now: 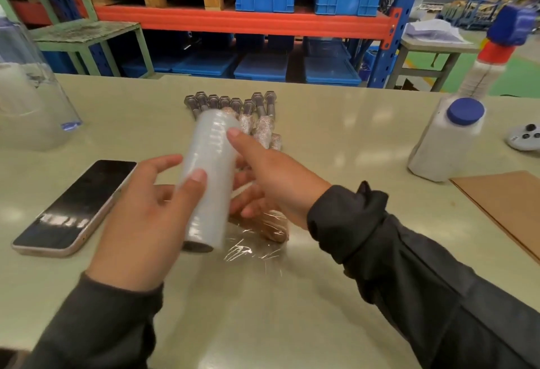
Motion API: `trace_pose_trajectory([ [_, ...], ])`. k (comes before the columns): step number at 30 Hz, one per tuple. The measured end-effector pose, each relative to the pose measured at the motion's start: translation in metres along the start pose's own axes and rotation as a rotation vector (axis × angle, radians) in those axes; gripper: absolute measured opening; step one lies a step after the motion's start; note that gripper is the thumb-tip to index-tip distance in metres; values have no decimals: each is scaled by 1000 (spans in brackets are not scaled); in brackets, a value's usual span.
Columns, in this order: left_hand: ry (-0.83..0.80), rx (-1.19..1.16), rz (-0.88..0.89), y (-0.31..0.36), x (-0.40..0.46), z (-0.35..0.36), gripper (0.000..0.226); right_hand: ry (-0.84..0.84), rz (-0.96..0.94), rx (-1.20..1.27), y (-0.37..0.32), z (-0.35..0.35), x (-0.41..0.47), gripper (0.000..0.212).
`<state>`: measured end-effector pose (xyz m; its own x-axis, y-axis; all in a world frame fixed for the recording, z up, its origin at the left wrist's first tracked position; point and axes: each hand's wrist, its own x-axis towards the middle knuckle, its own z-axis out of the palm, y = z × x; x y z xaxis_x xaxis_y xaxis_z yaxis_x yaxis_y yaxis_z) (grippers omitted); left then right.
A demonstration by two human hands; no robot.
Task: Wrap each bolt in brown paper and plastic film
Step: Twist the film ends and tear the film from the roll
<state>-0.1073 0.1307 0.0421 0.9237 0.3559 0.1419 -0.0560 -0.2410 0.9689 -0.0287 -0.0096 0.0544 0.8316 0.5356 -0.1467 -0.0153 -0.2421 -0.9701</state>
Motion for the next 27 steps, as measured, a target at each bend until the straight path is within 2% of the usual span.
trace_pose_trajectory([
  [2,-38,175,68,3,-10,13,49,-20,87,25,1,-3,-2,52],
  [5,-88,179,115,1,-9,13,22,48,165,-20,7,-4,-1,55],
  [10,-189,532,269,-15,16,1,51,59,174,-28,14,8,1,53],
  [12,-266,599,241,-24,22,2,62,72,180,0,13,7,-1,51],
  [14,-250,641,230,-31,25,2,66,92,177,12,10,2,-4,54],
  [18,-262,670,254,-39,25,2,62,222,118,-159,8,-9,-16,73],
  [23,-246,677,297,-41,22,6,56,363,77,-457,15,-30,-37,76],
  [27,-249,725,334,-37,13,11,52,395,121,-618,27,-38,-47,86],
])
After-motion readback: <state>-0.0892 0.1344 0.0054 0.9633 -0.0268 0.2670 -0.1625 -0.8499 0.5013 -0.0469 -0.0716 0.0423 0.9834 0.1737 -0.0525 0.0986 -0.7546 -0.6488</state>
